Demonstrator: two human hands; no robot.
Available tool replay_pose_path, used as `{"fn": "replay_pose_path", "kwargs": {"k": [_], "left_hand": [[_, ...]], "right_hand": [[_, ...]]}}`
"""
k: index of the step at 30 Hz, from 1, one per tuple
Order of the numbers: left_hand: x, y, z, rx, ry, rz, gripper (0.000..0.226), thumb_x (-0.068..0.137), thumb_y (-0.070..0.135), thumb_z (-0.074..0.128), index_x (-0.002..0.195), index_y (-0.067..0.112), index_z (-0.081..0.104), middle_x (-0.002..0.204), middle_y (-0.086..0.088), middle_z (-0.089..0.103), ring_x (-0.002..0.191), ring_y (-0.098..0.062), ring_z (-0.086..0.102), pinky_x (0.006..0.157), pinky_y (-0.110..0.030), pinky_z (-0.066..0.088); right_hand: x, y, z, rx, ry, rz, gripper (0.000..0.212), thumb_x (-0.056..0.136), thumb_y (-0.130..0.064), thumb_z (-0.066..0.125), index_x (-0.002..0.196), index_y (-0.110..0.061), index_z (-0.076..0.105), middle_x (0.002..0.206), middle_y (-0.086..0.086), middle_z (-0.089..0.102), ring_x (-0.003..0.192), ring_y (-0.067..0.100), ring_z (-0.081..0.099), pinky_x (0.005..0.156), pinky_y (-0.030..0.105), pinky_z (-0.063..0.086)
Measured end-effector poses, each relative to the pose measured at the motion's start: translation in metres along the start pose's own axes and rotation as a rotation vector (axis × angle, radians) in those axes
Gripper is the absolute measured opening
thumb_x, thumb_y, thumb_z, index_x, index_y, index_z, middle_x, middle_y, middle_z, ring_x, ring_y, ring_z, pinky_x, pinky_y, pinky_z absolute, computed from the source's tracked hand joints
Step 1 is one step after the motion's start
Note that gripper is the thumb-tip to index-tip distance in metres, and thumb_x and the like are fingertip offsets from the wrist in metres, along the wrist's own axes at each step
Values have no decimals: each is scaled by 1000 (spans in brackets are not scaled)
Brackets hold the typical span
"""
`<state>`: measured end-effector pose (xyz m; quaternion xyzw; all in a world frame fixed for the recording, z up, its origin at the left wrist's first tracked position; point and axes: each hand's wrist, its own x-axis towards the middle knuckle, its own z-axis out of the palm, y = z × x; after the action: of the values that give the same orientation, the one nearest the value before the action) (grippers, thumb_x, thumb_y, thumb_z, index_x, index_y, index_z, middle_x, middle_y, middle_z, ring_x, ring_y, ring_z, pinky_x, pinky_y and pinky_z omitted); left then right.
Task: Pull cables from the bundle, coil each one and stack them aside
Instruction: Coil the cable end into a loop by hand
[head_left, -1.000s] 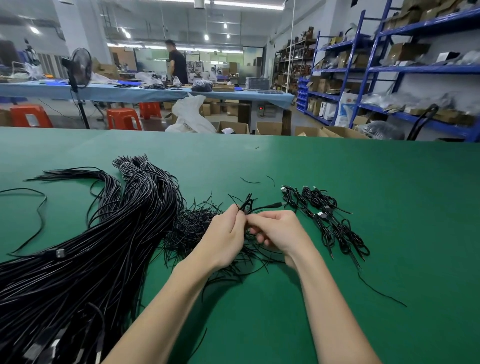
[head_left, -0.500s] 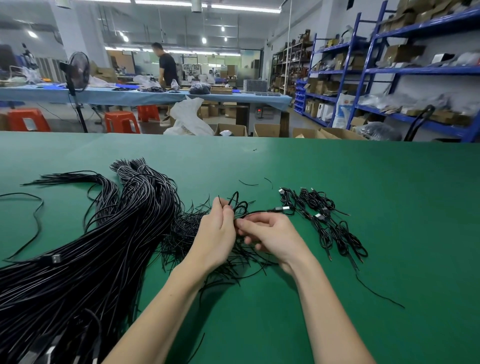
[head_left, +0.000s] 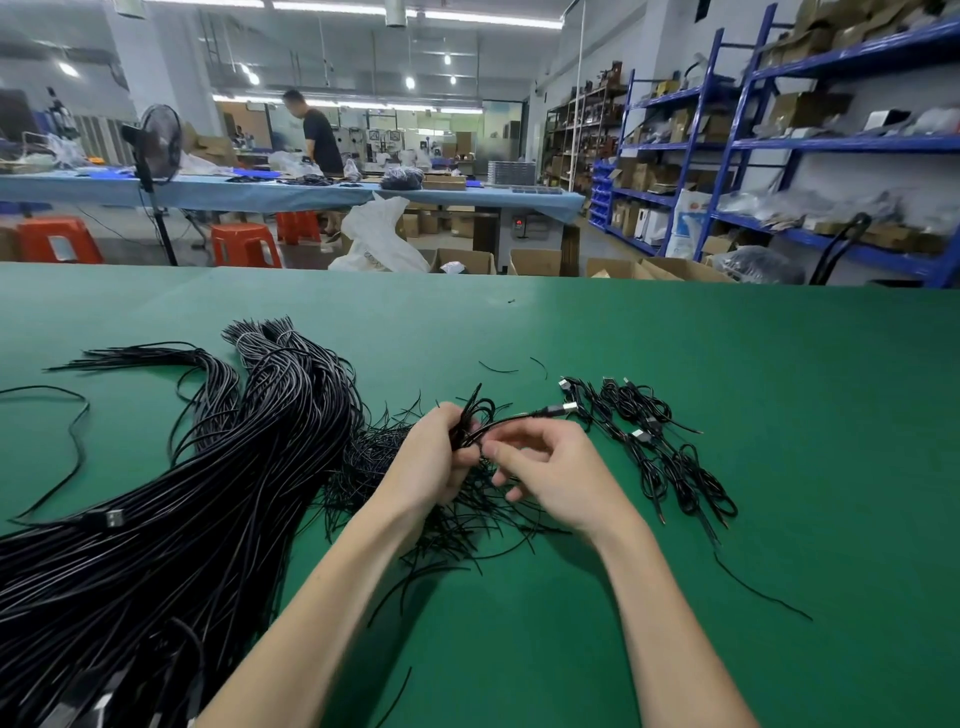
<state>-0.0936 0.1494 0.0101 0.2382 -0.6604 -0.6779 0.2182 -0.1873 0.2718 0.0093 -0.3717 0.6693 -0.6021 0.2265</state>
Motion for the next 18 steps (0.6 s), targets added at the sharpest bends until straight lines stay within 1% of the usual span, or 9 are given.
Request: {"fn": "replay_pose_path", "kwargs": {"k": [2,5,7,9,11,14,16,18], "left_hand": [[-1,1,-1,-28,-20,-2,18,97,27,34,84,22,45,52,11,34,42,-8,19,38,-17,17],[-3,1,-2,-31,-54,8,22,100,27,32,81,23,41,52,11,34,42,-8,18,39,-16,16],[-4,1,-1,8,-84,27,23,101,27,31,78,26,39,53,11,33,44,-9,18,39,-17,17],[-5,1,-2,68,-114,57,27,99,26,32,73,28,35,54,10,34,46,-10,18,40,-18,17],[-6,3,-3,92,-149,66,30,100,23,33,71,27,35,54,10,37,46,-9,19,41,-18,16],[-8,4,-3,71,-174,47,28,102,18,33,75,24,38,53,9,40,44,-8,22,41,-17,17],[-10,4,-2,25,-188,27,24,101,15,33,80,21,40,53,8,38,42,-8,21,40,-16,16],[-11,4,-2,-50,-225,-2,20,101,12,31,84,21,39,53,7,34,41,-8,19,39,-16,14]], "right_hand": [[0,-1,0,-3,-19,-12,6,93,-10,71,95,-15,74,91,9,77,67,7,66,58,20,55],[-1,2,-2,71,-55,24,7,94,-8,70,94,-15,73,81,0,75,64,5,65,59,20,56],[-2,4,-3,85,-72,46,7,94,-7,70,95,-13,72,80,-3,74,64,5,65,60,21,57],[-3,8,-5,44,-58,38,6,93,-7,70,96,-13,71,81,-2,74,65,7,65,63,23,58],[-2,10,-7,-41,-12,6,4,93,-12,73,95,-15,72,76,-4,73,65,10,65,65,27,59],[-2,10,-10,-164,53,-79,2,91,-21,75,91,-22,75,66,-7,69,60,9,62,63,28,57],[-3,9,-9,-154,67,-121,5,91,-20,74,88,-24,75,71,-2,70,61,8,61,65,29,57],[-4,8,-8,-82,55,-123,10,92,-15,74,88,-24,74,76,1,69,65,9,61,69,30,59]]}}
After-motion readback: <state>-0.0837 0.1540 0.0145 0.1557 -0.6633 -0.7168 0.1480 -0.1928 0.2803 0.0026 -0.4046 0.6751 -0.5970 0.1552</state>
